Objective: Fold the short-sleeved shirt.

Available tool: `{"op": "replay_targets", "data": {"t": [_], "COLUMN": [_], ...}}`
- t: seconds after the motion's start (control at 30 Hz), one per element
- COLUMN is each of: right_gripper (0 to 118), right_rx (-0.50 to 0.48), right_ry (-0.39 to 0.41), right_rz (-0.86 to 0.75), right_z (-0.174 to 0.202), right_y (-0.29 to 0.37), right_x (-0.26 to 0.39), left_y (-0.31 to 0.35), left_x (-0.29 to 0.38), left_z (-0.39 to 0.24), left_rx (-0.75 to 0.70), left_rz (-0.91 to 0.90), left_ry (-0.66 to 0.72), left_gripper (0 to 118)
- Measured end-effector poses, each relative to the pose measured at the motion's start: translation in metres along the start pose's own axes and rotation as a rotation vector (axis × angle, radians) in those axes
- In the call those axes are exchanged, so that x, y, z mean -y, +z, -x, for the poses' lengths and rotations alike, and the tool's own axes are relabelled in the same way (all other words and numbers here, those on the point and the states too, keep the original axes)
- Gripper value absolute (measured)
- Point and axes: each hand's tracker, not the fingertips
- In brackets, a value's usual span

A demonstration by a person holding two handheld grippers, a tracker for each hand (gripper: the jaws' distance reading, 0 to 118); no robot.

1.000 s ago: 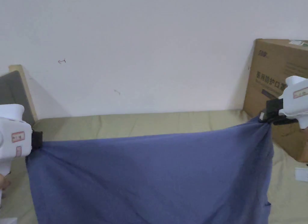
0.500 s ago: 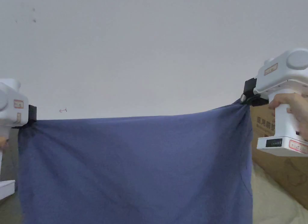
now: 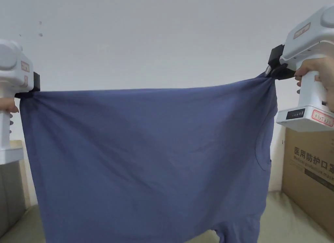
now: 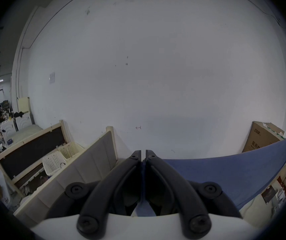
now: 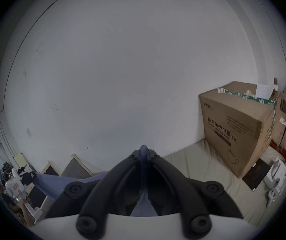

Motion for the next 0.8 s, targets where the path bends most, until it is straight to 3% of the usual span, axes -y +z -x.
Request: {"op": "replay_targets", "data": {"t": [0.23, 0.43, 0.5, 0.57, 0.7, 0.8], "right_gripper": [5, 5, 5, 5, 5, 5], "right_rx": [-0.001, 0.065, 0.108, 0.143, 0.224, 0.224], "right_ry": [0.054, 0.075, 0.056, 0.01, -0.043, -0.165], "right_rz": [0.072, 0.273, 0.356, 0.453, 0.629, 0.695], "right_z": [-0.012, -0.05, -0.07, -0.098, -0.144, -0.173], "right_y": [-0.02, -0.087, -0.107, -0.13, -0.155, -0.153], "right_x": [0.059, 0.159, 0.208, 0.259, 0.354, 0.406], "left_y": [-0.027, -0.078, -0.086, -0.111, -0.122, -0.121], "left_x": [0.053, 0.173, 0.201, 0.295, 0.41, 0.471], "left_z": [-0.002, -0.016, -0.017, -0.019, -0.018, -0.013], "left_rx": [-0.023, -0.038, -0.027, -0.026, -0.055, -0.045], "left_rz": [0.012, 0.213, 0.311, 0.414, 0.625, 0.698], "left_ry": [0.035, -0.018, -0.026, 0.01, 0.071, 0.086], "left_gripper": [3, 3, 3, 3, 3, 3]}}
